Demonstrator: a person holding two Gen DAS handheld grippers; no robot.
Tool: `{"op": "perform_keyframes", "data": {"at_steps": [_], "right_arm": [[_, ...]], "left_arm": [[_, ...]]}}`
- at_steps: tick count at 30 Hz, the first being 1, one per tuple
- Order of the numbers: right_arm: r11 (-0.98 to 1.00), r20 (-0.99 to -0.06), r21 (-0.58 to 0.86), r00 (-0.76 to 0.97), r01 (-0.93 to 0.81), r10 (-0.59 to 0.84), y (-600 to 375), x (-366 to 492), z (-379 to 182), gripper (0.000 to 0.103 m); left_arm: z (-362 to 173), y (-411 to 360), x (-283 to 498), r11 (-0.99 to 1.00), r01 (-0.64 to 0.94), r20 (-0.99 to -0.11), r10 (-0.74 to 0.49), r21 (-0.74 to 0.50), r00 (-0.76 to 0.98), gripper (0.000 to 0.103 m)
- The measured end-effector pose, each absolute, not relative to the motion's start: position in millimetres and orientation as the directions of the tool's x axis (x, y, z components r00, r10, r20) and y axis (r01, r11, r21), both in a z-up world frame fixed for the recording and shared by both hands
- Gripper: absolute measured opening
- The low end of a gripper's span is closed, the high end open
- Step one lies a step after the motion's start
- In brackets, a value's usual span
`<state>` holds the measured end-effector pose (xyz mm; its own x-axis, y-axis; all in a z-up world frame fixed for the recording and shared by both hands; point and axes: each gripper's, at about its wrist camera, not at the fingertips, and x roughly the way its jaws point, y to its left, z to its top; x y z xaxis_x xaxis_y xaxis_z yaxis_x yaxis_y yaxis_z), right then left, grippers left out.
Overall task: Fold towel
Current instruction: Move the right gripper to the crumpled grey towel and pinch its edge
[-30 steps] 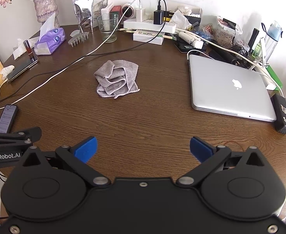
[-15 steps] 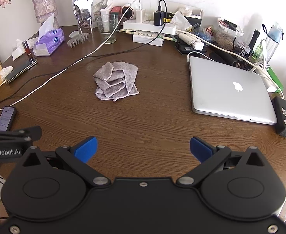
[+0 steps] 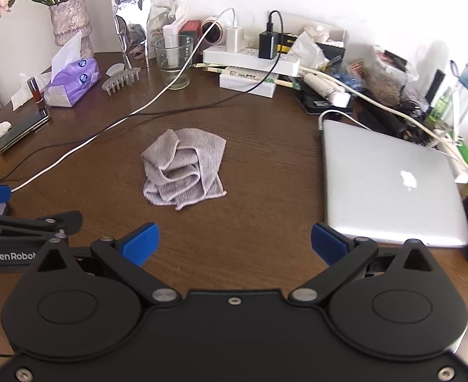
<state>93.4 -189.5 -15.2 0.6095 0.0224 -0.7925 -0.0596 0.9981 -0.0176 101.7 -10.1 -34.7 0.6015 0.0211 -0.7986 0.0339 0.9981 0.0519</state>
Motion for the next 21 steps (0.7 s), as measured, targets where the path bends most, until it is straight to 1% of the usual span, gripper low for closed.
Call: {"op": "perform_keyframes", "data": {"at_steps": [5,7,9,11,18,21], "right_arm": [[0.997,-0.790,0.046,0.608,-0.064,0.075,-200,120,-34,0.102],[0.993,-0.774,0.096,0.622,-0.073,0.120,-205,129,-41,0.102],[0.985,-0.770,0.131,0.614,-0.112,0.172,-208,139,-49,0.102],[0.975,-0.768,0.161,0.600,-0.156,0.223,-210,148,-58,0.102],[0.965,-0.793,0.169,0.553,-0.202,0.255,-203,163,-79,0.102],[0.961,-0.805,0.170,0.532,-0.219,0.264,-199,168,-88,0.102]], "left_arm": [[-55,-11,132,0.997,0.057,-0.810,0.004,0.045,0.587,0.103],[-61,-10,140,0.995,0.087,-0.797,-0.021,0.039,0.604,0.103],[-66,-7,144,0.993,0.119,-0.763,-0.059,0.023,0.643,0.103],[-71,-5,154,0.987,0.159,-0.752,-0.107,-0.004,0.650,0.103],[-83,-13,181,0.972,0.231,-0.758,-0.113,0.052,0.643,0.103],[-88,-16,193,0.962,0.262,-0.760,-0.115,0.075,0.639,0.101]]}}
